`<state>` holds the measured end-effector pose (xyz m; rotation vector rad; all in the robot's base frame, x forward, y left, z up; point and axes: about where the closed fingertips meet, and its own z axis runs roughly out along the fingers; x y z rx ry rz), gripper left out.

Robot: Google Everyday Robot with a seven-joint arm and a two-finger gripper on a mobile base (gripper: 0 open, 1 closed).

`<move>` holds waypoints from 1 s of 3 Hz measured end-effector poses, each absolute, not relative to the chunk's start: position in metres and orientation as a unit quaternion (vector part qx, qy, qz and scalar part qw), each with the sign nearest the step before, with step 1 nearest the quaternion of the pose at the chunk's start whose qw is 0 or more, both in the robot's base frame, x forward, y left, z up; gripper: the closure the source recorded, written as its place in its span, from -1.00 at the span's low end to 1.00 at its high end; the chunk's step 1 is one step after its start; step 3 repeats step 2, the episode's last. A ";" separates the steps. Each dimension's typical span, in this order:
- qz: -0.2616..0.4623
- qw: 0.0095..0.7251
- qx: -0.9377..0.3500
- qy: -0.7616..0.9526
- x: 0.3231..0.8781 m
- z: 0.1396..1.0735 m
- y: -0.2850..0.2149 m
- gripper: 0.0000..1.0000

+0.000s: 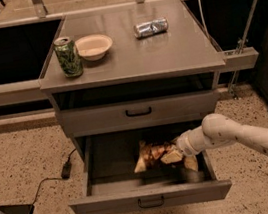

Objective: Place brown chip bag into middle drawer

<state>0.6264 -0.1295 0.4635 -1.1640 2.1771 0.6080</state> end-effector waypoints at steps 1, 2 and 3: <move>0.229 0.295 -0.437 0.818 0.626 0.464 -0.130 -1.00; 0.229 0.295 -0.437 0.818 0.626 0.464 -0.130 -1.00; 0.229 0.295 -0.437 0.818 0.626 0.464 -0.130 -1.00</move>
Offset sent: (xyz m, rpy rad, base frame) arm 0.0000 0.0000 0.0000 0.0000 0.0000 0.0000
